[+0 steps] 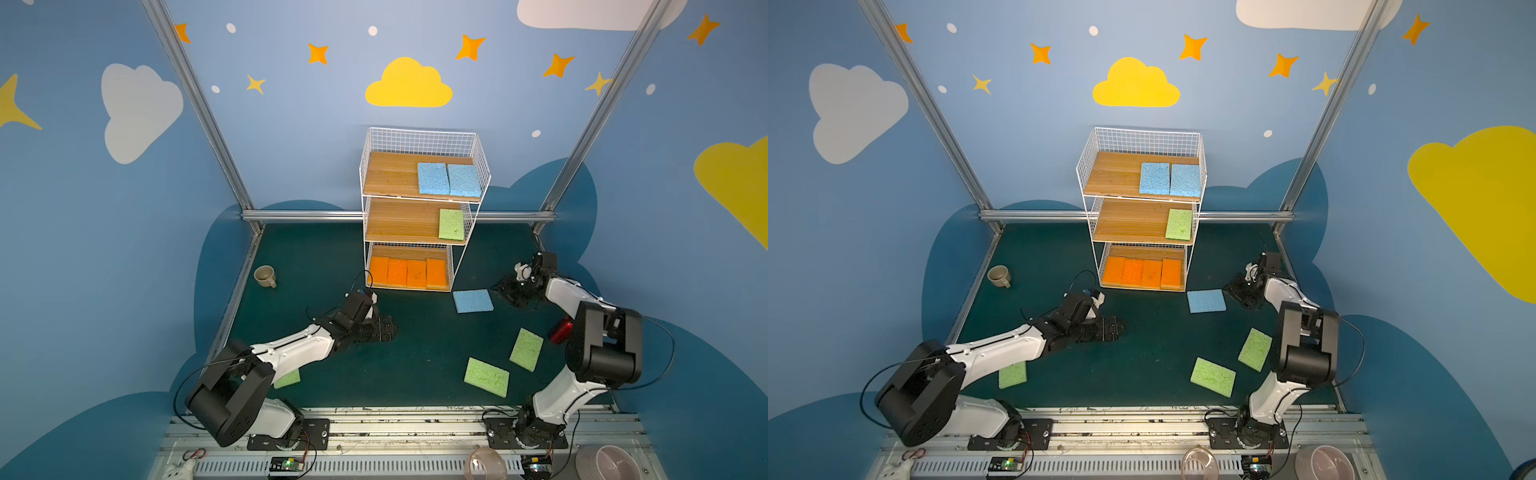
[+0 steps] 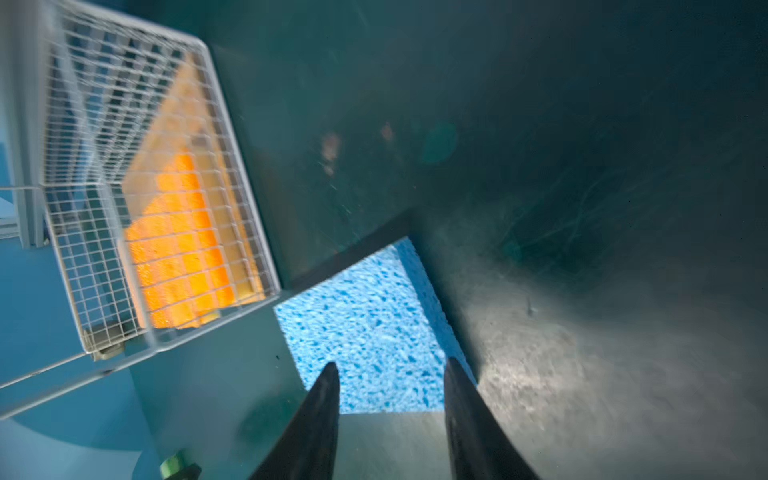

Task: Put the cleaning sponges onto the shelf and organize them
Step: 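Draw the right gripper back from the shelf and lower it toward the table, then reach the right gripper to the small blue sponge while the left nears green sponges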

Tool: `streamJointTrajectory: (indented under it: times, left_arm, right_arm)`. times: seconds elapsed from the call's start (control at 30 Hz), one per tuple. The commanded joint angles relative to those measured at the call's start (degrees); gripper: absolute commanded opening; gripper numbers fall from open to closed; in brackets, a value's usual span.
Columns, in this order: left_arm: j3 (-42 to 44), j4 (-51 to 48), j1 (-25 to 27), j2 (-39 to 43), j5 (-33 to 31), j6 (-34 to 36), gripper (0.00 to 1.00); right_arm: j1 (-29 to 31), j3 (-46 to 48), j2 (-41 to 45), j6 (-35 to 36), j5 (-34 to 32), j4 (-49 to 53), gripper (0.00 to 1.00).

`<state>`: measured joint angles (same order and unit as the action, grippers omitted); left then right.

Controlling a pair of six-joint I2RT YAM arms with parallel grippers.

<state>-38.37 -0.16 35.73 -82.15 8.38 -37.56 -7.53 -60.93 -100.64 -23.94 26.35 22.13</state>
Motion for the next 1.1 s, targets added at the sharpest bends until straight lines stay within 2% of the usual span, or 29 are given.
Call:
streamJointTrajectory:
  times: [0.0, 0.23, 0.43, 0.53, 0.7, 0.9, 1.07]
  left_arm:
    - [-1.8, 1.1, -0.4, -1.0, 1.2, 1.0, 1.0]
    - [-3.4, 1.7, -0.4, -3.2, 2.1, 0.9, 1.0]
    - [-3.2, 1.6, -0.4, -3.0, 2.3, 0.8, 1.0]
    - [-2.8, 1.4, -0.4, -2.4, 2.3, 0.8, 1.0]
    - [-3.4, 2.2, 1.0, -3.0, 6.4, 2.7, 0.97]
    - [-13.0, -0.8, 8.9, -10.7, 8.2, 4.9, 0.94]
    - [-18.9, 0.7, 14.2, -17.4, 9.5, 3.5, 0.77]
  right_arm:
    - [0.1, 0.2, -1.2, 1.1, 2.0, 1.2, 0.43]
    - [0.1, -2.7, -4.3, 1.7, 2.3, 4.0, 0.48]
    - [0.7, -4.0, -6.3, 1.7, 3.0, 5.4, 0.42]
    - [1.1, -3.9, -6.2, 1.8, 2.3, 5.9, 0.42]
    - [1.5, 0.5, 2.1, 0.3, -2.6, 5.4, 0.55]
    - [0.8, 5.7, 15.3, -2.8, -3.9, 5.7, 0.64]
    - [0.6, 9.0, 20.0, -5.2, -0.5, 5.8, 0.64]
